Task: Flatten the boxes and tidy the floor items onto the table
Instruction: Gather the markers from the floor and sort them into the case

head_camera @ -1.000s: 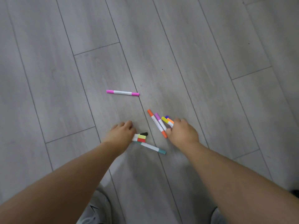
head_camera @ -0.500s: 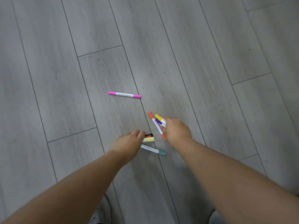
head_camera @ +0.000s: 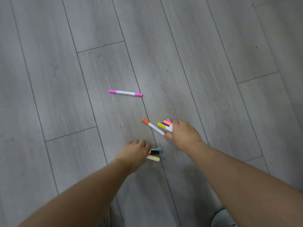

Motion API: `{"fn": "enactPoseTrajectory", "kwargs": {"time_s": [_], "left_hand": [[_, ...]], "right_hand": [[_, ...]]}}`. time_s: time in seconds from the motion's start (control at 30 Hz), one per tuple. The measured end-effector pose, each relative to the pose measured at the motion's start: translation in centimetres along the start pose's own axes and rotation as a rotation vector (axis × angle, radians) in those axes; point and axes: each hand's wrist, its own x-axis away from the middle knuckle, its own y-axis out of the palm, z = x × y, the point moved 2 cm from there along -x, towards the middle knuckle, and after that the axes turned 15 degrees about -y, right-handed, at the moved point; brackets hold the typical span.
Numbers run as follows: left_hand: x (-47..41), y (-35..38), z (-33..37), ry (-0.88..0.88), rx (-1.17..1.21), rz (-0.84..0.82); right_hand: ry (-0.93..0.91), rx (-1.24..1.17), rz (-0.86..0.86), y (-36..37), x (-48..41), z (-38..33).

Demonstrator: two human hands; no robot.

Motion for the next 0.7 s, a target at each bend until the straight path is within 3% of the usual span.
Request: {"fn": "enactPoseTrajectory", "kwargs": {"time_s": [0.17, 0.43, 0.7], "left_hand": [[-1.7, -2.4, -5.1, -0.181, 0.043, 0.031], [-7.3, -9.3, -11.5, -0.319, 0.099, 0.297], [-11.4, -10.0, -10.4, -0.374, 0.102, 0.213]], "right_hand": [[-0.073, -0.048, 0.026, -1.4, -0.7, -0.9], [-0.125, 0.047, -0.003, 0.1, -1.3, -3.7], [-0.151, 0.174, -0.051, 1.3, -0.8, -2.9]]}}
